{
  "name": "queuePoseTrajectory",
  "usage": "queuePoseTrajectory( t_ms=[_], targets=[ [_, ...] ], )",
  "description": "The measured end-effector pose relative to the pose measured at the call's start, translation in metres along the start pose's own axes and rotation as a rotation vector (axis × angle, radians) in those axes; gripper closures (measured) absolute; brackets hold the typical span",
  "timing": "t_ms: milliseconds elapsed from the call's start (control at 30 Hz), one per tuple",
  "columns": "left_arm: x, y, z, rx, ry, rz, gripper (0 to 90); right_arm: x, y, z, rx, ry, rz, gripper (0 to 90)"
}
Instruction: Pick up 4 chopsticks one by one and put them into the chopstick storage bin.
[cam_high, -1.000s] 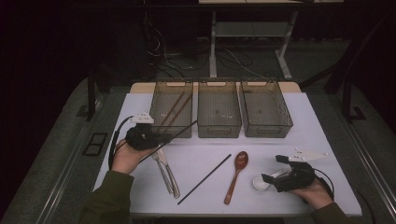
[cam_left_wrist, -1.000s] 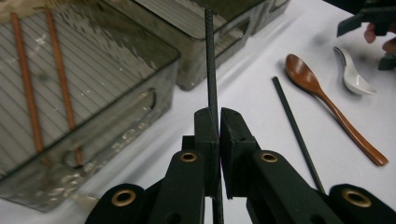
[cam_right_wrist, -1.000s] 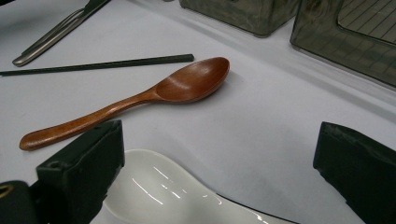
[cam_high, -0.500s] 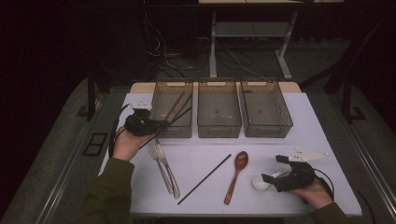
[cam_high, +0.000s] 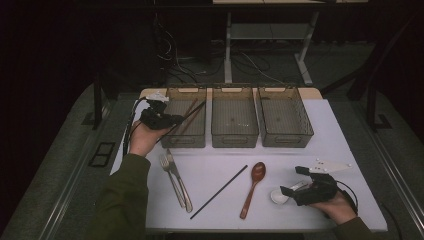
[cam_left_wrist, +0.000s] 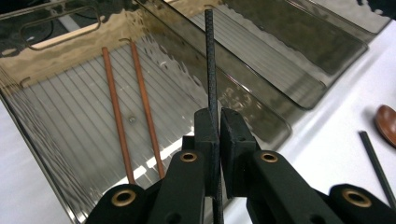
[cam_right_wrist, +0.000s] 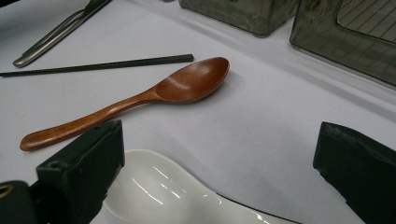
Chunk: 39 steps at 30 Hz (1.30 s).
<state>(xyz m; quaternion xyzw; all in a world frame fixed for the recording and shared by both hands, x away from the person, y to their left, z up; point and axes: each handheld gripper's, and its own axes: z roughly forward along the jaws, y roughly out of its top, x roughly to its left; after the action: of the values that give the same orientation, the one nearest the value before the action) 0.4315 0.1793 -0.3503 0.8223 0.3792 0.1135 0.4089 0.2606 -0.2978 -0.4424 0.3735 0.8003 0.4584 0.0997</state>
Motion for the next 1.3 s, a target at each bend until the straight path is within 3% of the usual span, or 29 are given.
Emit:
queuePoseTrajectory(
  t_ms=[300, 500, 1000, 1200, 1300],
  targets=[
    [0.011, 0.019, 0.014, 0.009, 0.04, -0.012, 85.4, 0.0, 0.0, 0.0, -0.001, 0.001, 0.0, 1.8],
    [0.017, 0.026, 0.027, -0.012, 0.061, -0.044, 85.4, 0.0, 0.0, -0.001, -0.003, 0.003, 0.002, 1.8],
    [0.039, 0.026, 0.057, 0.014, 0.141, -0.129, 85.4, 0.0, -0.001, -0.002, -0.003, 0.002, -0.002, 1.8],
    [0.04, 0.024, 0.063, 0.025, 0.146, -0.152, 85.3, 0.0, -0.001, -0.002, 0.0, 0.003, -0.003, 1.8],
    [0.04, 0.023, 0.065, 0.037, 0.169, -0.152, 83.3, 0.0, -0.001, -0.002, -0.001, 0.003, -0.002, 1.8]
  ],
)
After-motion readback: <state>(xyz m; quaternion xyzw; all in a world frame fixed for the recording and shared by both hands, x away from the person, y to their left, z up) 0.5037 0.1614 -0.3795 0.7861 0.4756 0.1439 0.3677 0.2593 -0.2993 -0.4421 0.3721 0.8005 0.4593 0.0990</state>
